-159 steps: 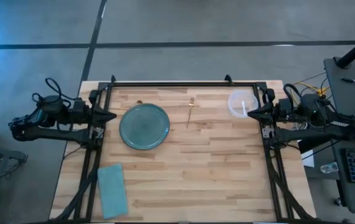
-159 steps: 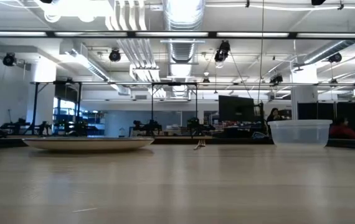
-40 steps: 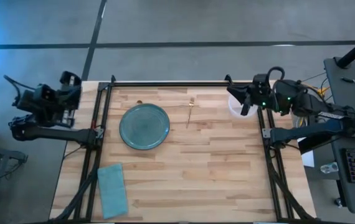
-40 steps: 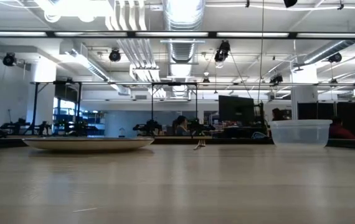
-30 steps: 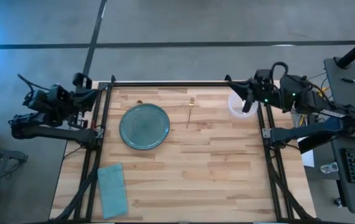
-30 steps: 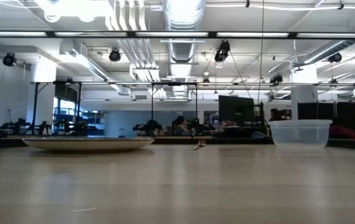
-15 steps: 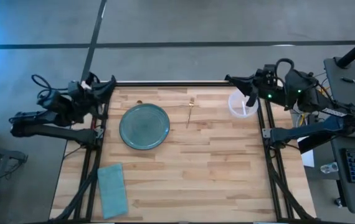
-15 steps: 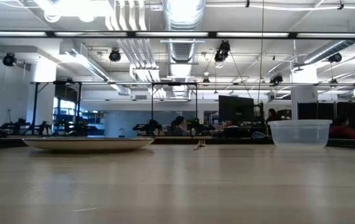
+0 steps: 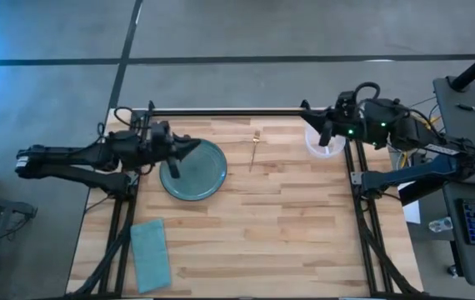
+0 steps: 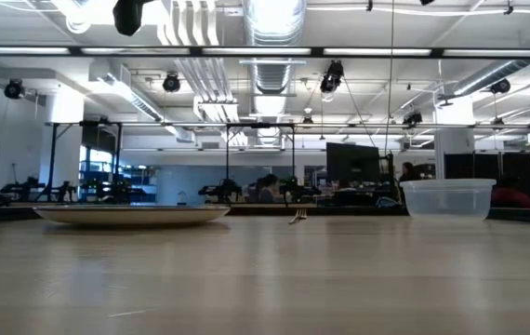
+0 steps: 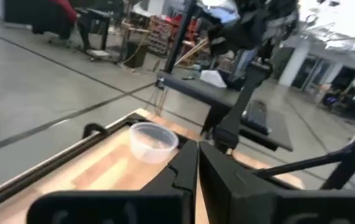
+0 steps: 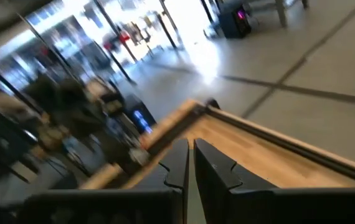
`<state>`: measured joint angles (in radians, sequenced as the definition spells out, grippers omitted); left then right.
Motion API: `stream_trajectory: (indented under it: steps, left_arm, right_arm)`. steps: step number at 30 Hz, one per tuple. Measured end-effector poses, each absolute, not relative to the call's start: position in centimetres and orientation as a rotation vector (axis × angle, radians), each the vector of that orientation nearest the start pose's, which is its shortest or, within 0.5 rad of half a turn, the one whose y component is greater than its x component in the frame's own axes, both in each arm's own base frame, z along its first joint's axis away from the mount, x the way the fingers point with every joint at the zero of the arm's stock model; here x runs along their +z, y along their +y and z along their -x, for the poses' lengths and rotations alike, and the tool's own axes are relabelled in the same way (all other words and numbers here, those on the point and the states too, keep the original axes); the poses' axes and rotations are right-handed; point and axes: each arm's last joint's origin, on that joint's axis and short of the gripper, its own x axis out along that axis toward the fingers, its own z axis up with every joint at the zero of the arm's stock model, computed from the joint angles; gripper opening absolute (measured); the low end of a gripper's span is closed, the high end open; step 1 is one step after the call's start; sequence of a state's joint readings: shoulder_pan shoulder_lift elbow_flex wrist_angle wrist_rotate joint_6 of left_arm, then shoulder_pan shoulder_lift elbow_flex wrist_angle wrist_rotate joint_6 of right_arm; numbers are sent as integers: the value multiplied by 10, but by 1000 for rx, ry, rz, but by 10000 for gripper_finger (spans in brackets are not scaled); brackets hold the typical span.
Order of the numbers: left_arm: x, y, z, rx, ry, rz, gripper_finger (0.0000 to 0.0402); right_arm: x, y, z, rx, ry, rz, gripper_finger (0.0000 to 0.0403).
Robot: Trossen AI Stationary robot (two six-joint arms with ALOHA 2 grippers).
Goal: Set table place
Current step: Move the plate to the center of the table
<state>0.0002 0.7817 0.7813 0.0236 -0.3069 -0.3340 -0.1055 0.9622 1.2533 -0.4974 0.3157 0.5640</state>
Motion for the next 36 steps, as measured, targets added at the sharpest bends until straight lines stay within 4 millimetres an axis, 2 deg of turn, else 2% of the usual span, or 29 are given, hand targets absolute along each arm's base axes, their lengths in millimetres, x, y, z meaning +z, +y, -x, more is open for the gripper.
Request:
stream_trajectory:
  steps: [6, 10, 16, 20, 25, 29, 36]
  left_arm:
    - [347, 8, -183, 276, -43, 357, 0]
    - [344, 8, -186, 277, -22, 356, 0]
    - [337, 8, -189, 287, 30, 374, 0]
    - [337, 10, -189, 298, 30, 375, 0]
    - [335, 14, -186, 322, 53, 397, 0]
    - [318, 18, -184, 388, 202, 442, 0]
    - [284, 34, -179, 587, 506, 538, 0]
  right_arm:
    - [412, -29, -183, -522, 249, -437, 18]
    - [390, -35, -180, -727, 451, -345, 23]
    - [357, -54, -164, -984, 809, -422, 59]
    - [345, -69, -166, -1072, 940, -431, 93]
    - [329, -93, -179, -1071, 1061, -440, 137]
    - [316, -108, -192, -1031, 1143, -433, 163]
    - [305, -120, -225, -783, 1046, -561, 169]
